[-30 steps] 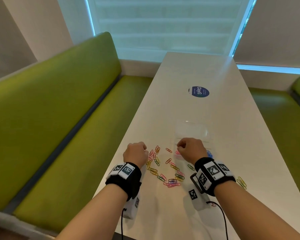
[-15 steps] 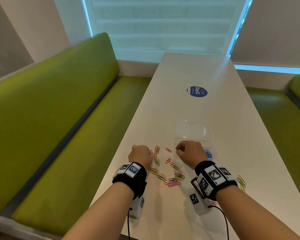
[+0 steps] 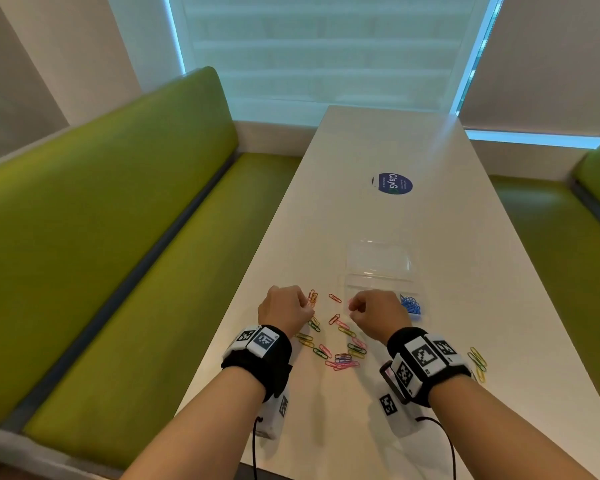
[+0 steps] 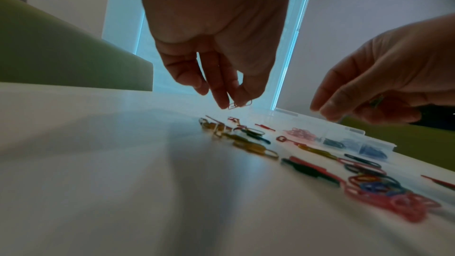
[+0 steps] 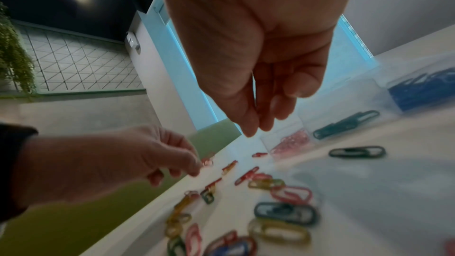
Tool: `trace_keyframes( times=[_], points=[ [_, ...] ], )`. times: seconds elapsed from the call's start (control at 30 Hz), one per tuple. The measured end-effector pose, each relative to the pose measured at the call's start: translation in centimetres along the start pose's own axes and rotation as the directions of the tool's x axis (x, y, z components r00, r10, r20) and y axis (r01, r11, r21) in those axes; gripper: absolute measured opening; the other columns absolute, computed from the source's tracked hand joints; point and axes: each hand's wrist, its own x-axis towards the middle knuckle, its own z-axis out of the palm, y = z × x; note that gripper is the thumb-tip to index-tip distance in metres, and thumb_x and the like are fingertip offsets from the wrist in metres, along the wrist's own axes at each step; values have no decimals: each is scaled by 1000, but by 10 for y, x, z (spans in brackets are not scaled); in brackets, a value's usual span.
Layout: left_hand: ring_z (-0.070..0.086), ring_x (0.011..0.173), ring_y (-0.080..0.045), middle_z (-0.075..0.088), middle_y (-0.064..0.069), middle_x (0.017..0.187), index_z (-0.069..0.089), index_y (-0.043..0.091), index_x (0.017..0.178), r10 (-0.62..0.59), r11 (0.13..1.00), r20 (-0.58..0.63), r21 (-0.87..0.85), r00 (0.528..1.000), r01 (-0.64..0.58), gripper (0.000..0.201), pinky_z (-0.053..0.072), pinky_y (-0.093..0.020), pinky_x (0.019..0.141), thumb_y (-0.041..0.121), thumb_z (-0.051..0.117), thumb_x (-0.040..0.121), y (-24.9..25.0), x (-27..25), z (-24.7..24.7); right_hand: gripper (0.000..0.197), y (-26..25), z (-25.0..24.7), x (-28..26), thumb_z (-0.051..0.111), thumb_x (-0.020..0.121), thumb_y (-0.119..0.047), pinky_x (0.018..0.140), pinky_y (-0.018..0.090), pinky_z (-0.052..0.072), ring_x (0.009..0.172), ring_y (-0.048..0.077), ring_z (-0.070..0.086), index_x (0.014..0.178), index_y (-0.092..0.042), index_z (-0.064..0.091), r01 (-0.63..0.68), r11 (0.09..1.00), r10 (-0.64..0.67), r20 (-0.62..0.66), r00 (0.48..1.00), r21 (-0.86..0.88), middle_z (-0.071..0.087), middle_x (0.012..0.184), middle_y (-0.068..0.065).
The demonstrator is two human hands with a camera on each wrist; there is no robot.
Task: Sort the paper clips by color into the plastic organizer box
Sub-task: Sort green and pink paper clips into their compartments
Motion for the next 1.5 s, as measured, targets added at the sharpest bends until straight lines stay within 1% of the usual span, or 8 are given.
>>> trace_keyframes(
  times=[0.17, 0.4, 0.63, 0.77, 0.93, 1.07, 1.33, 1.5],
  points=[
    [57, 97, -18, 65, -3, 101, 66, 21, 93, 32, 999, -42, -16, 999, -33, 10, 46, -28, 79, 23, 59, 85, 5, 0, -4, 19, 0, 9, -3, 57, 88, -21, 89, 30, 51, 99, 16, 61, 103, -18, 69, -17, 998, 21, 58, 998, -60, 67, 107, 0],
    [61, 97, -21, 56, -4, 111, 69, 26, 108, 75, 996, -41, -42, 996, -77, 23, 47, -29, 88, 22, 52, 92, 3, -2, -7, 18, -3, 16, -1, 57, 89, -22, 89, 31, 51, 100, 17, 60, 101, -17, 69, -48, 996, 55, 79, 995, -80, 67, 107, 2],
    [62, 106, -17, 69, -4, 111, 70, 16, 110, 105, 970, 50, -227, 993, -91, 22, 48, -27, 95, 17, 55, 94, -1, 2, -3, 30, -13, 16, 0, 58, 89, -27, 93, 32, 49, 105, 17, 58, 118, -21, 61, -15, 1000, 17, 51, 999, -21, 65, 113, 1],
    [64, 99, -15, 70, -8, 107, 68, 9, 109, 117, 921, 67, -380, 991, -83, 20, 48, -21, 88, 9, 58, 92, 4, 2, -4, 46, -21, 12, -1, 64, 87, -29, 89, 28, 45, 100, 16, 59, 131, -22, 52, 30, 990, -36, 40, 999, 135, 67, 103, 1],
    [62, 90, -13, 71, -11, 102, 64, 11, 109, 135, 883, 81, -463, 987, -83, 21, 48, -23, 85, 9, 63, 88, 12, 0, -1, 39, -26, 3, -3, 62, 89, -30, 80, 22, 38, 91, 12, 54, 125, -17, 56, 40, 983, -54, 80, 995, 177, 65, 110, 4],
    [60, 88, -11, 70, -10, 101, 63, 10, 110, 162, 884, 78, -454, 984, -110, 21, 46, -20, 83, 9, 60, 89, 17, -2, -1, 27, -24, 0, -4, 58, 91, -30, 74, 21, 34, 84, 10, 50, 108, -10, 64, 15, 987, -31, 97, 995, 159, 66, 105, 6],
    [54, 83, -7, 70, -3, 101, 69, 12, 105, 233, 915, 42, -349, 972, -204, 19, 45, -18, 82, 13, 59, 89, 25, -8, -1, 23, -8, -8, -9, 59, 91, -27, 67, 17, 38, 79, 9, 53, 103, -10, 71, -31, 977, 19, 56, 998, 209, 69, 97, 4],
    [53, 68, -8, 67, 1, 85, 71, 17, 107, 265, 899, 92, -383, 960, -212, 23, 48, -15, 63, 11, 60, 87, 33, -14, -1, 26, -5, -20, -15, 50, 96, -19, 63, 17, 36, 84, 11, 52, 111, -9, 68, 8, 972, -19, 43, 999, 235, 70, 102, 9]
  ],
)
